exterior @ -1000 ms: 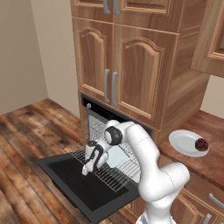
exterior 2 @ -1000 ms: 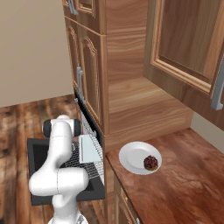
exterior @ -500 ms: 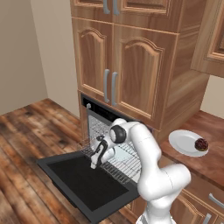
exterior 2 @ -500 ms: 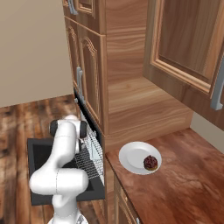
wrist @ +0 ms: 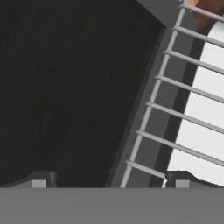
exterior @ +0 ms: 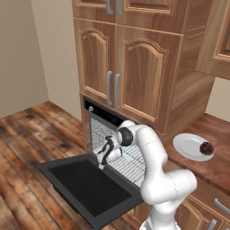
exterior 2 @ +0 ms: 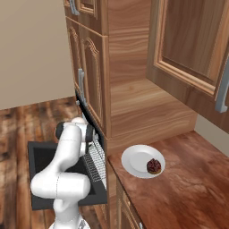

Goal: Take the baked cake out of the oven and place it on the plate for cooling. Then close the oven door.

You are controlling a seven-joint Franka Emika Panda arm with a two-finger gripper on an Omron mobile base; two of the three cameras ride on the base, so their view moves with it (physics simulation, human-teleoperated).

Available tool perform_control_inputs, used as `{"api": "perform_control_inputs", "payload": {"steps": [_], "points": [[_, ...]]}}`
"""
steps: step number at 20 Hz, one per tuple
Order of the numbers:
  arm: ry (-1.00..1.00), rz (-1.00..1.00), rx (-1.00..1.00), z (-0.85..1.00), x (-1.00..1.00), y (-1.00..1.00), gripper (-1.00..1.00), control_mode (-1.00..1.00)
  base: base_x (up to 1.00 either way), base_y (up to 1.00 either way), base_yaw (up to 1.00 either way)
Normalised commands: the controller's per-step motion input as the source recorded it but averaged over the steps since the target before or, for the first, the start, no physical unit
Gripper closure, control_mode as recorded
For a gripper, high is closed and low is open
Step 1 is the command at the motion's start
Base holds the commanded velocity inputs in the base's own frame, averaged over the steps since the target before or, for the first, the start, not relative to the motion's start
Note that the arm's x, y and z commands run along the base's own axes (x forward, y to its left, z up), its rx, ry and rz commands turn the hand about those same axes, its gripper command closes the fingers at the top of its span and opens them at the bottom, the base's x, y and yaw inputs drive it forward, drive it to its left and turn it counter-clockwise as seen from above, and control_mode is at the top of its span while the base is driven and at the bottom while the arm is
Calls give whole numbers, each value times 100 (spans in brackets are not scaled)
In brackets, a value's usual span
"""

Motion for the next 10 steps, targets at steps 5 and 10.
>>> {"api": "perform_control_inputs", "payload": {"steps": [5, 10], "points": [[-6, 0, 0, 25, -80, 61, -100, -100, 0, 0, 0], [-8, 0, 0, 47, -93, 72, -100, -100, 0, 0, 0]]}}
